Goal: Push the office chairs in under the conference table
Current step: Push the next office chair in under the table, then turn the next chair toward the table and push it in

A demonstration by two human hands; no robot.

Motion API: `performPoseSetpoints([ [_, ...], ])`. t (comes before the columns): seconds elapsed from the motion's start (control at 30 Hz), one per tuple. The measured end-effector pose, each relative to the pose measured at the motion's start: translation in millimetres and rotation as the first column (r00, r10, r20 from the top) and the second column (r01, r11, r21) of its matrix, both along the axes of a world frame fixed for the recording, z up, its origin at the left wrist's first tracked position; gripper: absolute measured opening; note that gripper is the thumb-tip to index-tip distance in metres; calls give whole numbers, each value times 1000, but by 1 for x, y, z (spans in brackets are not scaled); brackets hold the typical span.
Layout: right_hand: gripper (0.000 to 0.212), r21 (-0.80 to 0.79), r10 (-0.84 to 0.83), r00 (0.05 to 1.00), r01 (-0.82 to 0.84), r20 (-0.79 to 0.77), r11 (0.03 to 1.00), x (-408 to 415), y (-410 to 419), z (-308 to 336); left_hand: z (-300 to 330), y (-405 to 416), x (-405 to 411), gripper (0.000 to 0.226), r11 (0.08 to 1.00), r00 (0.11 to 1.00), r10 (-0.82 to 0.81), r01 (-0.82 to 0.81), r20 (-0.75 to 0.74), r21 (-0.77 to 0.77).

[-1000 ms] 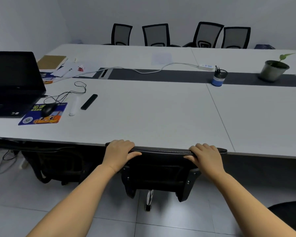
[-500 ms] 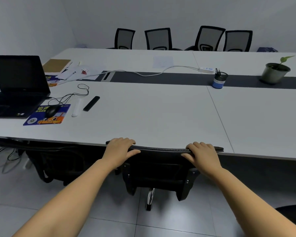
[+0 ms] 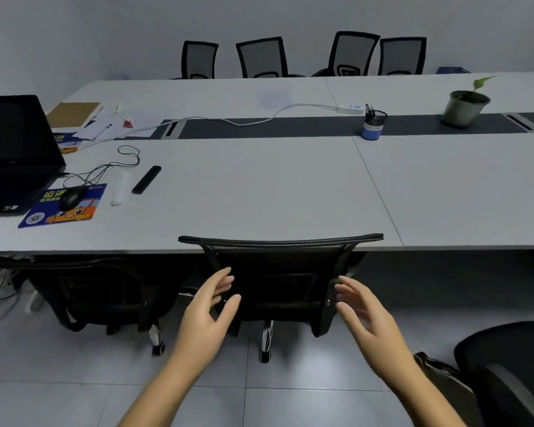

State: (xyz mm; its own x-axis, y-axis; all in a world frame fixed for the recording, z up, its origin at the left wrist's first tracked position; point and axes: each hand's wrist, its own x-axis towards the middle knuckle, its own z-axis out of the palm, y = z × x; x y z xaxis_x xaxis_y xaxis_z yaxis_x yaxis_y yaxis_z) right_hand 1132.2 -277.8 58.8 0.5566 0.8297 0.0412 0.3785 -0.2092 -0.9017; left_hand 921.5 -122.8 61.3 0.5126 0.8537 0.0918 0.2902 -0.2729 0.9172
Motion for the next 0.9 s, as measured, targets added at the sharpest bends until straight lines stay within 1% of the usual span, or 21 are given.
performPoseSetpoints([
  [0.07, 30, 21, -94, 987, 97, -130, 995, -15, -24, -3, -5, -20, -18, 33, 997, 998, 29, -25, 48, -74],
  [0.13, 38, 27, -172, 961, 182, -217, 983, -29, -48, -8, -11, -34, -34, 28, 992, 997, 30, -21, 69, -123],
  [0.17, 41, 12, -212, 949, 220, -232, 975, -36, -59, -11, -13, -40, -40, 30, 991, 997, 24, -15, 70, -131],
  [0.2, 38, -4, -255, 935, 262, -247, 965, -42, -70, -15, -17, -45, -44, 32, 991, 998, 12, -3, 61, -137],
  [0.23, 30, -20, -299, 916, 305, -267, 952, -48, -81, -18, -20, -51, -47, 36, 990, 999, -6, 13, 46, -137],
  [0.27, 27, -31, -339, 898, 345, -280, 938, -54, -91, -23, -24, -57, -48, 43, 991, 999, -27, 30, 24, -131],
  [0.33, 36, -57, -422, 862, 425, -281, 904, -67, -112, -29, -30, -70, -47, 46, 987, 997, -78, 76, -8, -142],
  [0.4, 37, -97, -499, 818, 493, -287, 865, -79, -133, -31, -33, -83, -43, 49, 976, 989, -143, 136, -27, -171],
  [0.47, 36, -121, -569, 770, 560, -290, 819, -89, -154, -33, -35, -92, -38, 60, 964, 978, -201, 189, -49, -185],
  [0.5, 35, -130, -605, 743, 596, -287, 793, -93, -165, -34, -35, -97, -34, 59, 958, 971, -233, 220, -51, -185],
  [0.57, 32, -139, -674, 683, 666, -280, 733, -99, -188, -34, -33, -109, -22, 41, 938, 951, -305, 292, -46, -187],
  [0.6, 32, -140, -708, 649, 702, -277, 699, -101, -199, -33, -32, -117, -15, 39, 929, 942, -333, 320, -44, -189],
  [0.67, 33, -136, -761, 587, 760, -276, 636, -104, -223, -34, -32, -133, -2, 46, 905, 914, -403, 392, -41, -164],
  [0.73, 37, -126, -787, 555, 790, -271, 600, -108, -249, -35, -30, -153, 12, 57, 876, 881, -471, 462, -41, -137],
  [0.77, 39, -125, -796, 544, 799, -264, 588, -110, -264, -36, -30, -166, 19, 56, 861, 864, -502, 494, -41, -123],
  [0.83, 42, -128, -816, 524, 817, -245, 562, -114, -297, -38, -29, -197, 32, 44, 825, 826, -562, 557, -43, -97],
  [0.9, 43, -123, -839, 491, 841, -236, 527, -117, -335, -39, -30, -233, 43, 45, 791, 791, -610, 605, -44, -89],
])
